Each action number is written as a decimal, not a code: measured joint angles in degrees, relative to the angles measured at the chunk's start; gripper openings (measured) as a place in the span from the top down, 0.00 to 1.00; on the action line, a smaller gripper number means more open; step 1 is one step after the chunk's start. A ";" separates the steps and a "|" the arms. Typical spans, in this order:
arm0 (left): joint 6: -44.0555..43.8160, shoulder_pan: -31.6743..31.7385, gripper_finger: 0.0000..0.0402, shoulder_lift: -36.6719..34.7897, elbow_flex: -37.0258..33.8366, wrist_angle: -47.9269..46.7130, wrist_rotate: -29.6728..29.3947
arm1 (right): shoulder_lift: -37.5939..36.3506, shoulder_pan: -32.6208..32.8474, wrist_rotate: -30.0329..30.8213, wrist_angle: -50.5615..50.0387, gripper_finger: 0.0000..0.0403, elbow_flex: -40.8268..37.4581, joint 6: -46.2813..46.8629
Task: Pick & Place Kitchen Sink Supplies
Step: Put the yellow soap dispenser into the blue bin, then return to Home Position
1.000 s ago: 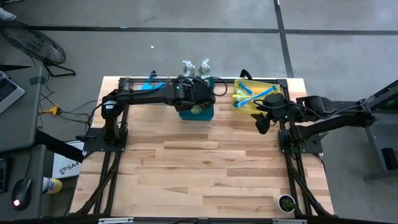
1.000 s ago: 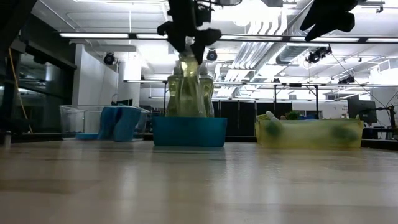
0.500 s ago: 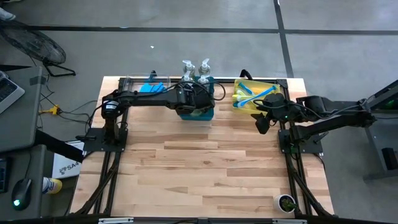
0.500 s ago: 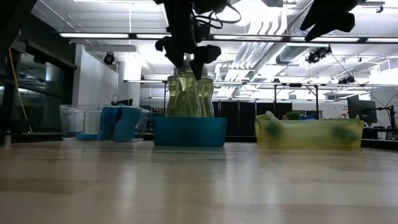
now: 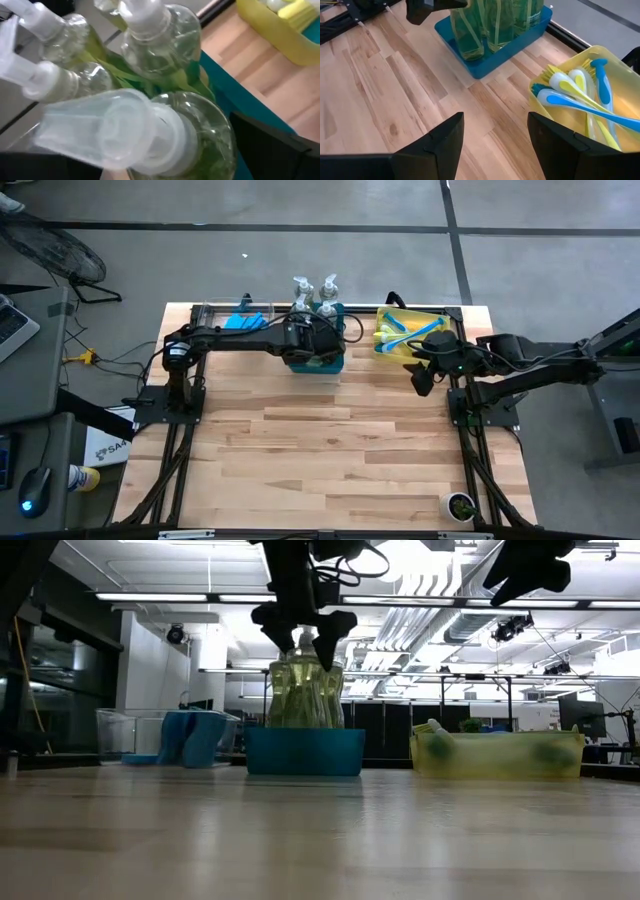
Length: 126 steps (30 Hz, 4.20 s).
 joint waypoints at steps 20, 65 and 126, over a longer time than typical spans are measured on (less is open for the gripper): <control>0.67 -0.43 0.17 0.04 8.99 -10.96 3.02 | -0.62 0.00 -3.05 -0.59 0.47 0.00 1.52; -9.59 -28.65 0.17 -60.76 -45.90 16.44 -6.75 | -34.25 -0.05 -5.80 61.68 0.47 -45.05 -10.31; 5.85 2.30 0.17 -99.17 -98.03 64.51 34.82 | -34.88 -21.82 -34.11 75.34 0.47 -58.03 -4.14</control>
